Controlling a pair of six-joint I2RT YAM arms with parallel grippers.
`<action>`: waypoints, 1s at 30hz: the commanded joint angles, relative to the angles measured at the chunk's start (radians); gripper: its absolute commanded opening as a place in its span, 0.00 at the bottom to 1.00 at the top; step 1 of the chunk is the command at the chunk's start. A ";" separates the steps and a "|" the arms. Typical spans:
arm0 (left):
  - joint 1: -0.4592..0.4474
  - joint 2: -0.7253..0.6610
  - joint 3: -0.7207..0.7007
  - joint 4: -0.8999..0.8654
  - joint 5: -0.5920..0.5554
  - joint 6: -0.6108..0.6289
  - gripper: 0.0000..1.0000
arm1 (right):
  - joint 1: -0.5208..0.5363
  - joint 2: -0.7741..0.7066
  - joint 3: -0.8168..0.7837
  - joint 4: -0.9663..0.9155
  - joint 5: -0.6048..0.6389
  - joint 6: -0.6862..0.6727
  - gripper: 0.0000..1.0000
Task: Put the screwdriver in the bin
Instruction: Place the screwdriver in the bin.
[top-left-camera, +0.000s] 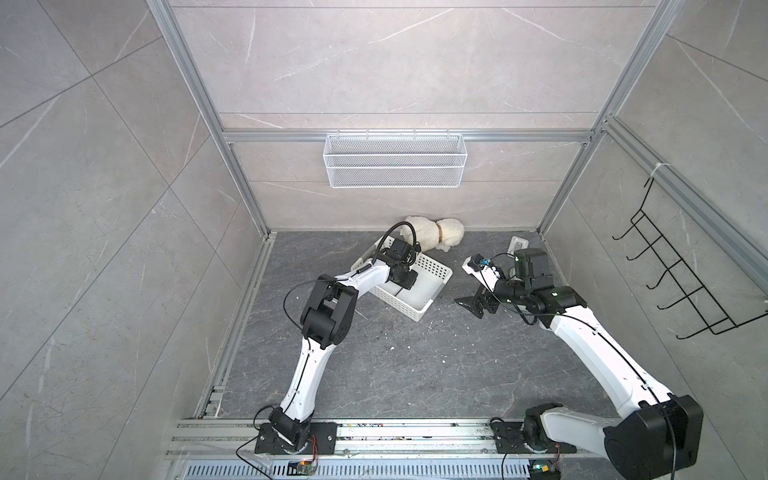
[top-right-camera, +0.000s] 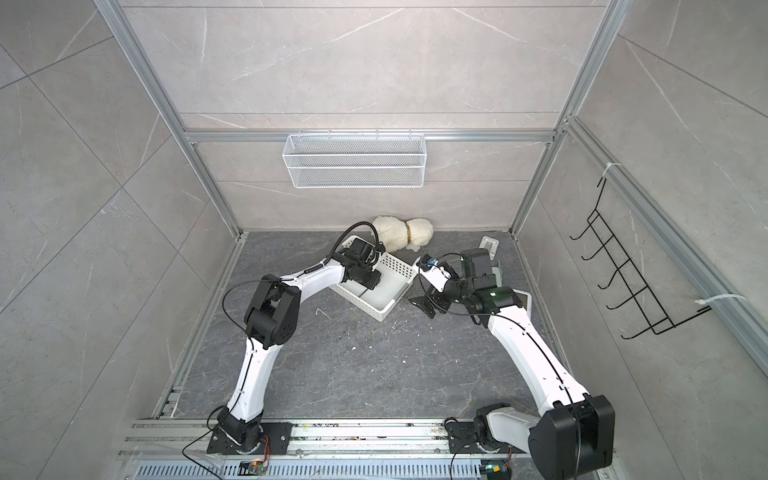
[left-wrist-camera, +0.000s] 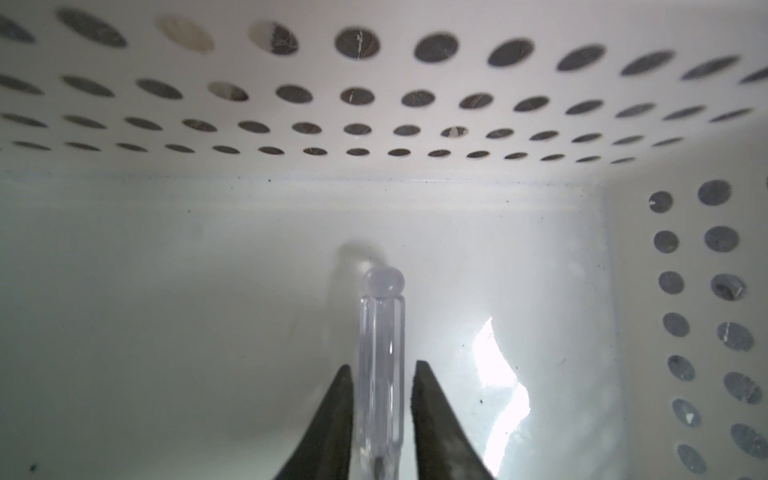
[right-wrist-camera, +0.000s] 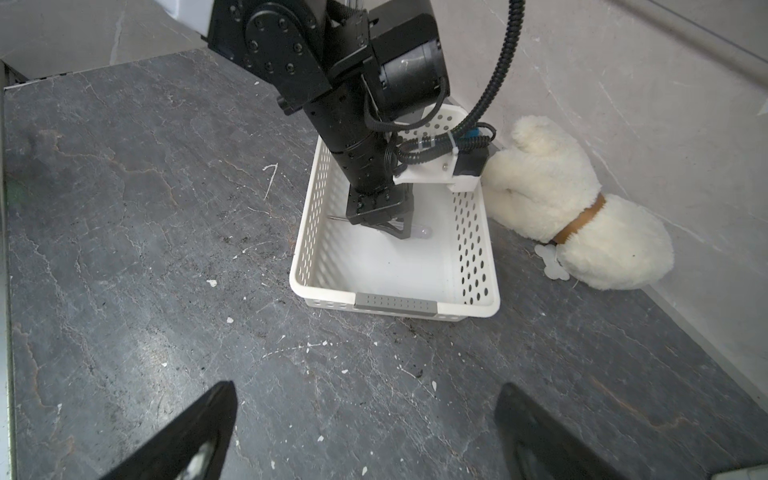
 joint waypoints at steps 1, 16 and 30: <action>0.000 -0.057 0.039 -0.031 0.014 0.012 0.44 | 0.005 0.017 0.030 -0.043 0.004 -0.026 0.99; 0.000 -0.392 -0.114 0.010 -0.046 0.052 0.98 | 0.005 -0.041 -0.024 0.075 0.032 0.092 0.99; 0.035 -0.894 -0.609 0.153 -0.215 0.088 1.00 | 0.005 -0.178 -0.214 0.377 0.240 0.326 0.99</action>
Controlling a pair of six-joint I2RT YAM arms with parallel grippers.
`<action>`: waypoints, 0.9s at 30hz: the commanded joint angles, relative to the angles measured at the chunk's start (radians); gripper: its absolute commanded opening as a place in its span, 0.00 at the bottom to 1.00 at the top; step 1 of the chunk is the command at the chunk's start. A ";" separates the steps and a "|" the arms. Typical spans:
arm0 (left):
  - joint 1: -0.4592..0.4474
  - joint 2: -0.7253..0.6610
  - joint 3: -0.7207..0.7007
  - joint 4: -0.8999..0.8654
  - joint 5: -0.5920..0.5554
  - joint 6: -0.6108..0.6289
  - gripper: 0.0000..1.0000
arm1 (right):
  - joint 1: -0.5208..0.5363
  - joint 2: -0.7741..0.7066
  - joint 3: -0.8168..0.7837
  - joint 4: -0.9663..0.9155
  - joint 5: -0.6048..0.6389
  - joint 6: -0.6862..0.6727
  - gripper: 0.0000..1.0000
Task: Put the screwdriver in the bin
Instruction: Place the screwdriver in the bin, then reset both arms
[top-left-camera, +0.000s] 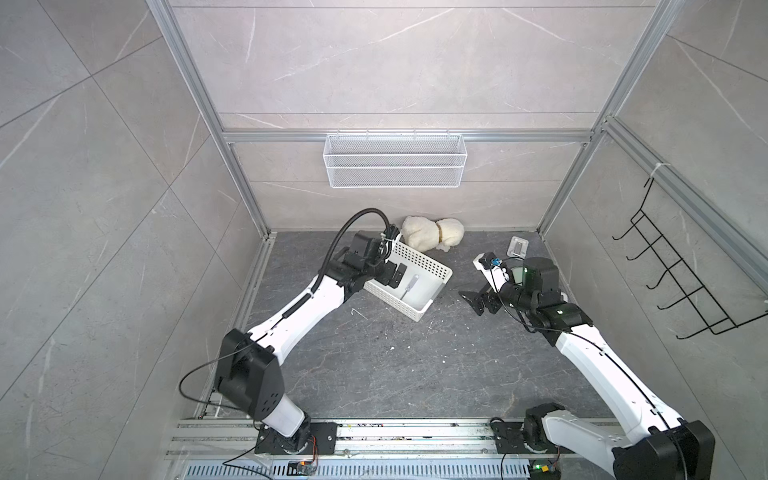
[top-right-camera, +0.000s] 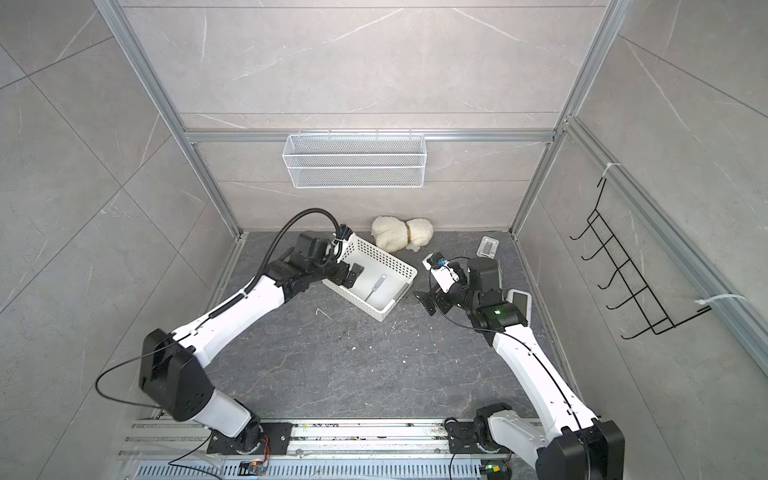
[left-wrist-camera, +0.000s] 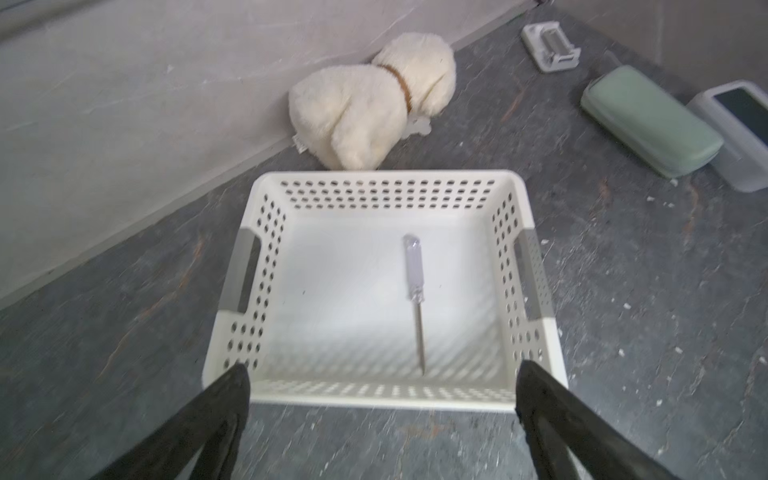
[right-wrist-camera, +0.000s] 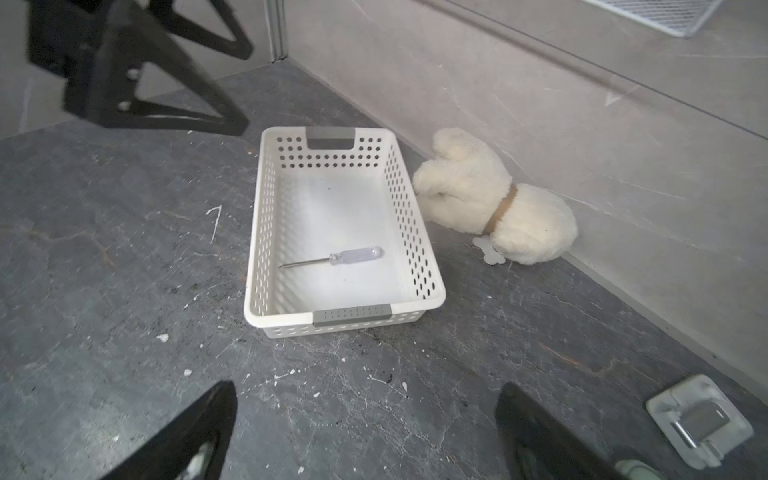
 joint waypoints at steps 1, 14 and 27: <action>0.039 -0.132 -0.132 0.085 -0.076 0.018 1.00 | 0.003 -0.048 -0.070 0.157 0.118 0.115 0.99; 0.364 -0.615 -0.790 0.339 -0.109 -0.113 1.00 | -0.034 -0.104 -0.389 0.512 0.443 0.333 0.99; 0.558 -0.427 -1.039 0.833 -0.065 -0.019 1.00 | -0.097 0.186 -0.589 0.957 0.496 0.369 0.99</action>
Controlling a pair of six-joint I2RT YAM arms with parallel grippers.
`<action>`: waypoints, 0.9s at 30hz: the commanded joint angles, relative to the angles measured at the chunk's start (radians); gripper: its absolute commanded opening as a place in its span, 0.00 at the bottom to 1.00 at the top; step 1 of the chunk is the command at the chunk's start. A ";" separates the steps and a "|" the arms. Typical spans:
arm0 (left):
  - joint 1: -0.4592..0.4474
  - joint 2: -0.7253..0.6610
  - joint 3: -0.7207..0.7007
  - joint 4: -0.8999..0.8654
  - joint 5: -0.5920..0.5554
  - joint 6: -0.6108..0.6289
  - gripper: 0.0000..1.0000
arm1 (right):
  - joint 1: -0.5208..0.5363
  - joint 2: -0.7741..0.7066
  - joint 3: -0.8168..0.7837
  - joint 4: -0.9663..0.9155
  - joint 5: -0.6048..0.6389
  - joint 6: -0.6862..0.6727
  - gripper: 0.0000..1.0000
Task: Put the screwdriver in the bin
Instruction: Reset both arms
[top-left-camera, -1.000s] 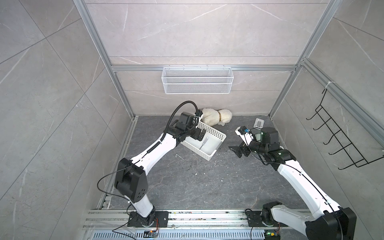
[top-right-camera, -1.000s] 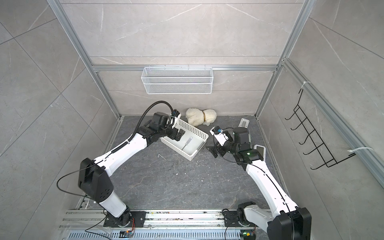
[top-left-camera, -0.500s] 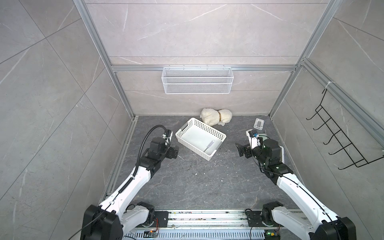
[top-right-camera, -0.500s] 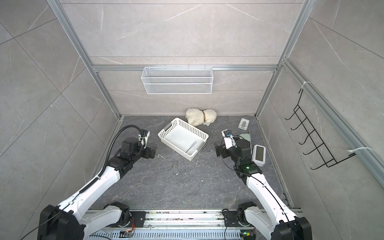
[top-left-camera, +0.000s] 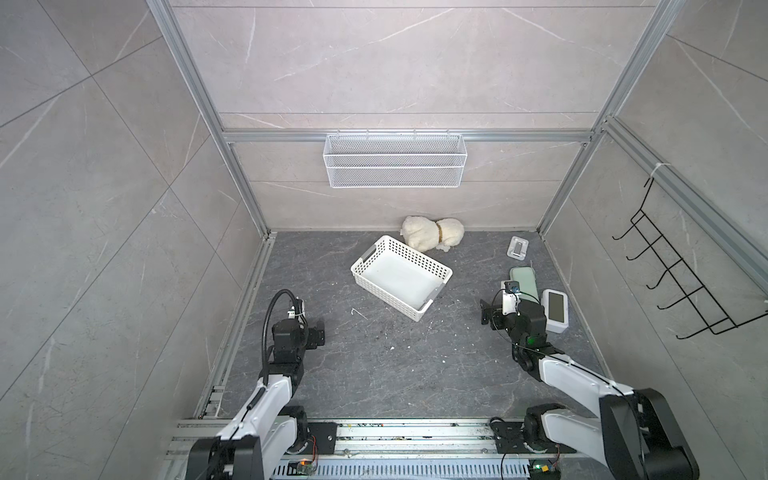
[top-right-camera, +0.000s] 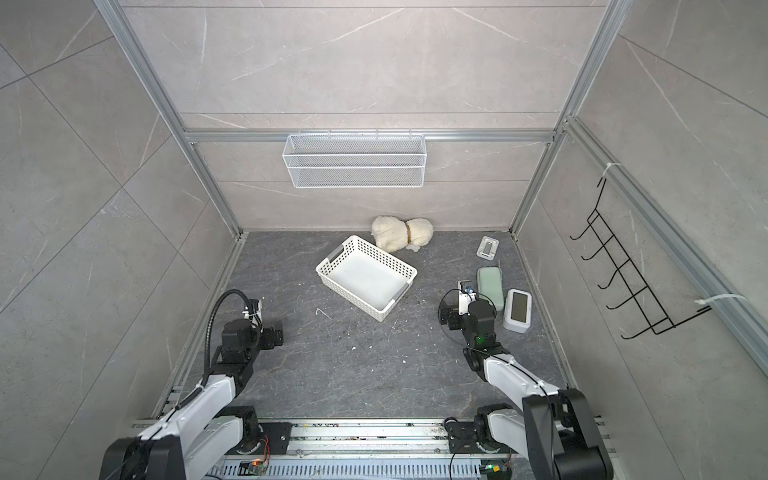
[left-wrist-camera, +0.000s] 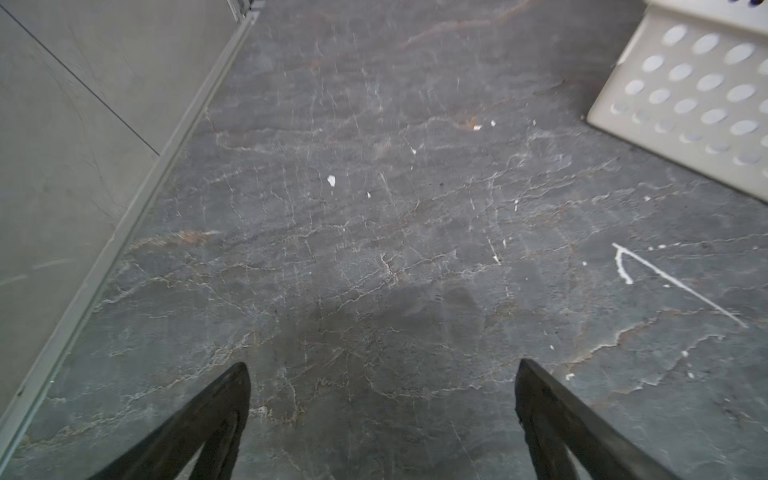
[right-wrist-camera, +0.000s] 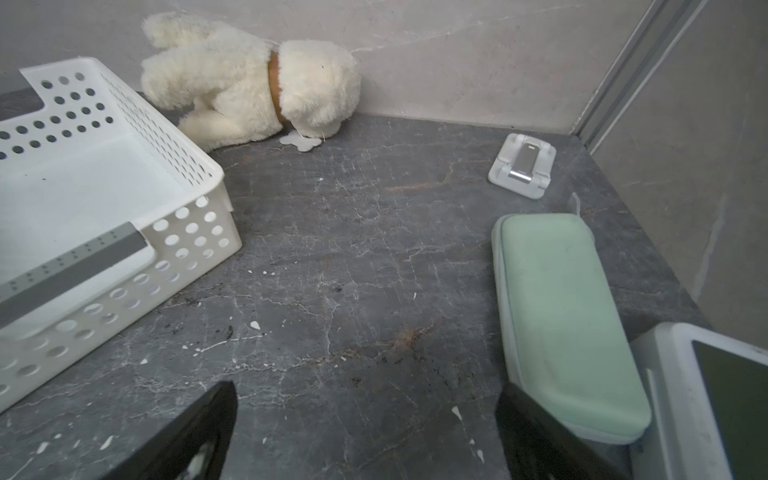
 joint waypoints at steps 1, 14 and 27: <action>0.009 0.113 0.039 0.279 0.020 0.040 0.99 | -0.020 0.059 -0.002 0.153 0.003 0.013 0.99; 0.106 0.490 0.151 0.520 0.123 -0.071 1.00 | -0.054 0.293 0.050 0.285 -0.058 0.031 0.99; 0.104 0.485 0.148 0.516 0.126 -0.067 1.00 | -0.054 0.300 0.054 0.297 -0.061 0.020 0.99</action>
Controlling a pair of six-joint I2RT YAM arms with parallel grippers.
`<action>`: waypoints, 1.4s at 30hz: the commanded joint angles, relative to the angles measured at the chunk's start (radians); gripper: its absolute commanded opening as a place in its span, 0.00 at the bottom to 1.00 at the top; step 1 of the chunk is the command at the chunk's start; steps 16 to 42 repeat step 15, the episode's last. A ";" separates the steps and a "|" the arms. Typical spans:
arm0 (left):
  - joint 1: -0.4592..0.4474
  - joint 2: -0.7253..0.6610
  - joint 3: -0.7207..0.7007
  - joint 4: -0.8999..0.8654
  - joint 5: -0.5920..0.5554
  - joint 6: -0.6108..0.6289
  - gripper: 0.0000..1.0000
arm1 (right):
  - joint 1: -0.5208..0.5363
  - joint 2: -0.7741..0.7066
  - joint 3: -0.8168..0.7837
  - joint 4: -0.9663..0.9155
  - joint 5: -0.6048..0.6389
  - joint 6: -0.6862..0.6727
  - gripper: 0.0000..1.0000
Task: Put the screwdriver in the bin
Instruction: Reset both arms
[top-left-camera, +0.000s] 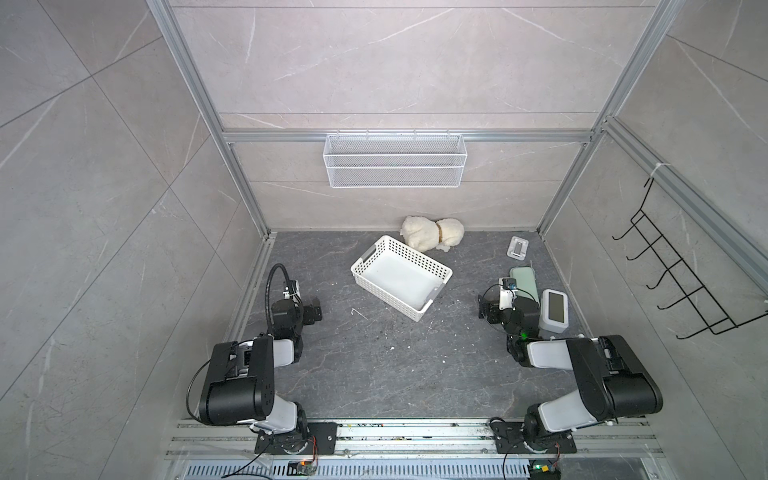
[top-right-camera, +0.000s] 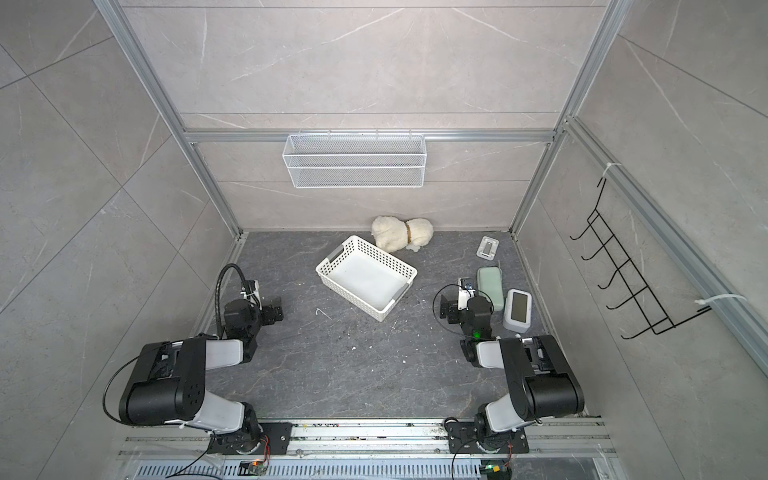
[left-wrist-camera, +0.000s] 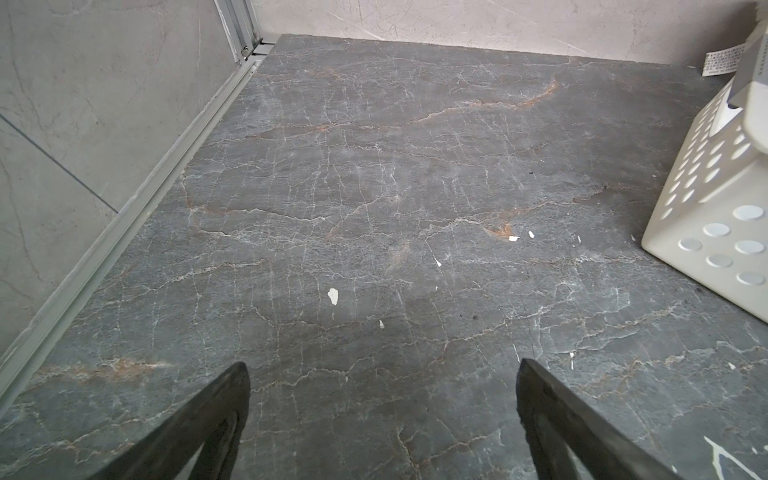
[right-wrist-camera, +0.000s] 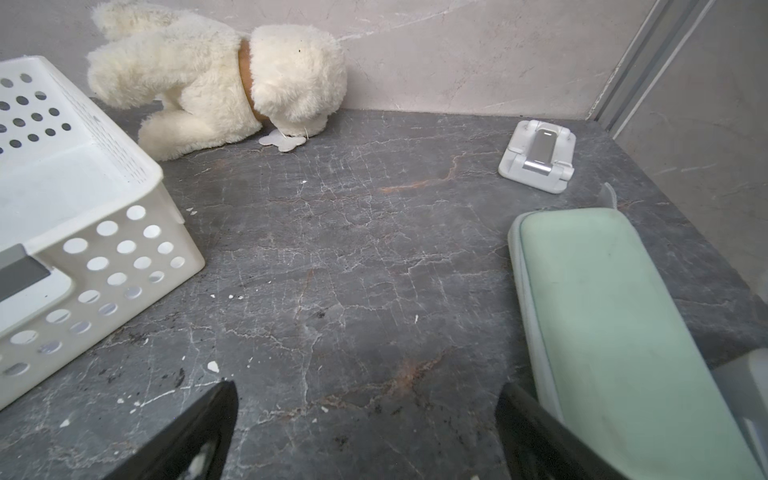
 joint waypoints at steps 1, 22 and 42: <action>-0.002 0.002 -0.001 0.061 0.019 -0.011 1.00 | -0.004 0.000 0.016 0.003 -0.007 0.005 0.99; -0.002 0.002 -0.001 0.061 0.019 -0.012 1.00 | -0.004 0.001 0.024 -0.011 -0.024 -0.003 0.99; -0.002 0.002 -0.001 0.061 0.019 -0.012 1.00 | -0.004 0.001 0.024 -0.011 -0.024 -0.003 0.99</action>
